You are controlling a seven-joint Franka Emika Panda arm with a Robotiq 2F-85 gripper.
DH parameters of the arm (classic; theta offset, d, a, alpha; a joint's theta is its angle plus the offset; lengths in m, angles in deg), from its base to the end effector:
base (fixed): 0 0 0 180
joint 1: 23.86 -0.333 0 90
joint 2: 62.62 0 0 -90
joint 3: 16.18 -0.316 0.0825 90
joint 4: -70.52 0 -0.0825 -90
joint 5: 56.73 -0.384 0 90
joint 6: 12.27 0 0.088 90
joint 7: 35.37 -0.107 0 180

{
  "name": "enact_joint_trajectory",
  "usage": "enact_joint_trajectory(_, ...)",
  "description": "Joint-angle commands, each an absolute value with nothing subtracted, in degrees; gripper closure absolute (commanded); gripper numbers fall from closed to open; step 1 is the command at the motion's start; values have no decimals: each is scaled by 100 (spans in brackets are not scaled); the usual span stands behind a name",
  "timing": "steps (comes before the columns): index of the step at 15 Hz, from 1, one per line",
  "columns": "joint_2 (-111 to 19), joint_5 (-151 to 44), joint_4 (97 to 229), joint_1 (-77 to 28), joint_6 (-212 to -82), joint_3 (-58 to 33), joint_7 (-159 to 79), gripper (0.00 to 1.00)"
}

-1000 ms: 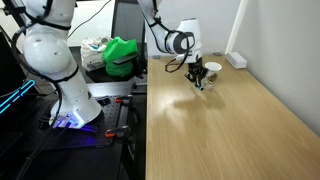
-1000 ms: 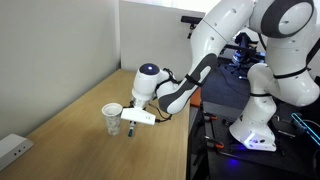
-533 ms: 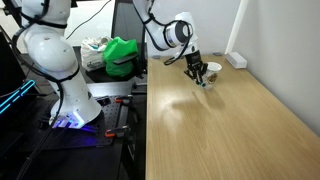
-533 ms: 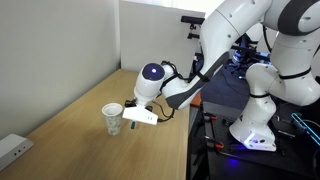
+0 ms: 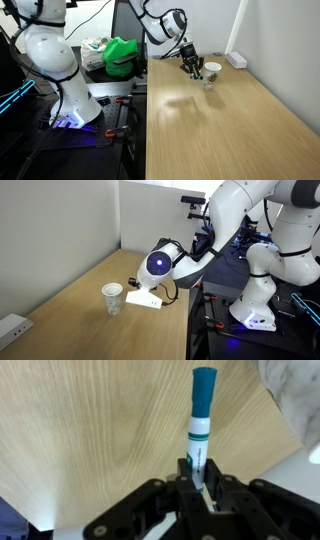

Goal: Put the green marker inside the white cup

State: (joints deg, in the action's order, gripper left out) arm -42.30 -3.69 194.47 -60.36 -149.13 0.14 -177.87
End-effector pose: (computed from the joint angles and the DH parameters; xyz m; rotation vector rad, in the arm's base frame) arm 0.5249 0.1845 0.2303 2.1295 -1.7562 0.9264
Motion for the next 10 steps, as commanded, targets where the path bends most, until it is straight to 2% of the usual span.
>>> enact_joint_trajectory(1, -4530, 229, 19461, -5507, -14044, -808, -18319, 95)
enact_joint_trajectory(5, -4565, 660, 19379, -4971, -13378, -1592, -18416, 95)
enact_joint_trajectory(10, -4451, 1184, 19199, -4605, -12864, -2090, -18339, 95)
